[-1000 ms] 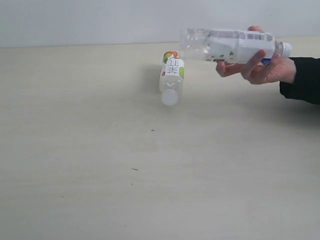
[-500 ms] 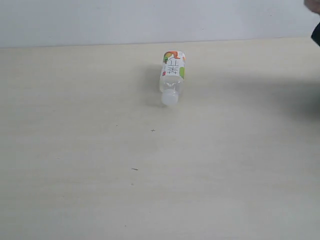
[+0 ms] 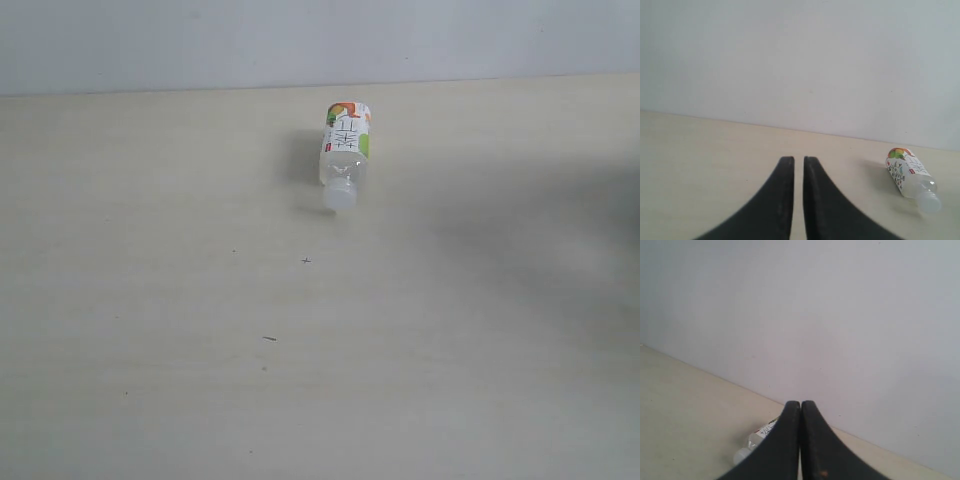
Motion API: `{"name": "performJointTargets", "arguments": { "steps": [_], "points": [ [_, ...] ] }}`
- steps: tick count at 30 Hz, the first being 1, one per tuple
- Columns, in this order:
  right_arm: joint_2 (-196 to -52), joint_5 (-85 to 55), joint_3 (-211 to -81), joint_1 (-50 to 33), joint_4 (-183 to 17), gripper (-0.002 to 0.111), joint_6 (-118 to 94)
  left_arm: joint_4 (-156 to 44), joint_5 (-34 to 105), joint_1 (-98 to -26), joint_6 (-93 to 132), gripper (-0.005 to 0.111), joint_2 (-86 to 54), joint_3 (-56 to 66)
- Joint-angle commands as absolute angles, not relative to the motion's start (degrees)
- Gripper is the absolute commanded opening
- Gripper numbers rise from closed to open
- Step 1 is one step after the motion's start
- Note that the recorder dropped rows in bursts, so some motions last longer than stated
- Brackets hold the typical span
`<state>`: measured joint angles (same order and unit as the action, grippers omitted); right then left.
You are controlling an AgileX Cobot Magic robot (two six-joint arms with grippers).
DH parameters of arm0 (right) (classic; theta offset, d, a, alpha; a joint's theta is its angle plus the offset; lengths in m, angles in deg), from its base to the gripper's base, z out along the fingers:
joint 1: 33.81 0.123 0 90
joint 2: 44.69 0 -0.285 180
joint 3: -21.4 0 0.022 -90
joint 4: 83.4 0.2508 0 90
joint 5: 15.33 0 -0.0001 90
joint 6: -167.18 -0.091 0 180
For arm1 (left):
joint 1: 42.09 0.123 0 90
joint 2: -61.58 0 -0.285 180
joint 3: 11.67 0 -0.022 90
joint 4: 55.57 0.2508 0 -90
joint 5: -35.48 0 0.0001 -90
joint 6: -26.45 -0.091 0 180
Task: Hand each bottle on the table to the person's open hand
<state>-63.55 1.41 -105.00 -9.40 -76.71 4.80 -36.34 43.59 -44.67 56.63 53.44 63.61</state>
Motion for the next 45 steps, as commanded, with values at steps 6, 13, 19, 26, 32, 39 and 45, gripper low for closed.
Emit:
{"name": "performJointTargets", "arguments": {
  "steps": [6, 13, 19, 26, 32, 39, 45],
  "points": [
    [-63.2, 1.4, -104.5, -9.2, -76.5, 0.0, 4.7, -36.3, 43.5, -45.1, 56.7, 0.01, 53.8, 63.5],
    [-63.2, 1.4, -104.5, -9.2, -76.5, 0.0, 4.5, -36.3, 43.5, -45.1, 56.7, 0.01, 53.8, 63.5],
    [-63.2, 2.1, -104.5, -9.2, -77.0, 0.0, 4.5, -36.3, 43.5, -45.1, 56.7, 0.01, 53.8, 63.5],
    [-62.0, 2.0, -104.5, -9.2, -76.5, 0.0, 4.5, -36.3, 43.5, -45.1, 56.7, 0.01, 53.8, 63.5],
    [-56.2, 2.4, -104.5, -9.2, -76.5, 0.0, 4.5, -36.3, 43.5, -45.1, 56.7, 0.01, 53.8, 63.5],
    [-52.5, 3.7, -104.5, -9.2, -76.5, 0.0, 4.5, -36.3, 43.5, -45.1, 56.7, 0.01, 53.8, 63.5],
    [-52.5, 3.6, -104.5, -9.2, -76.5, 0.0, 4.5, -36.3, 43.5, -45.1, 56.7, 0.01, 53.8, 63.5]
  ]
}}
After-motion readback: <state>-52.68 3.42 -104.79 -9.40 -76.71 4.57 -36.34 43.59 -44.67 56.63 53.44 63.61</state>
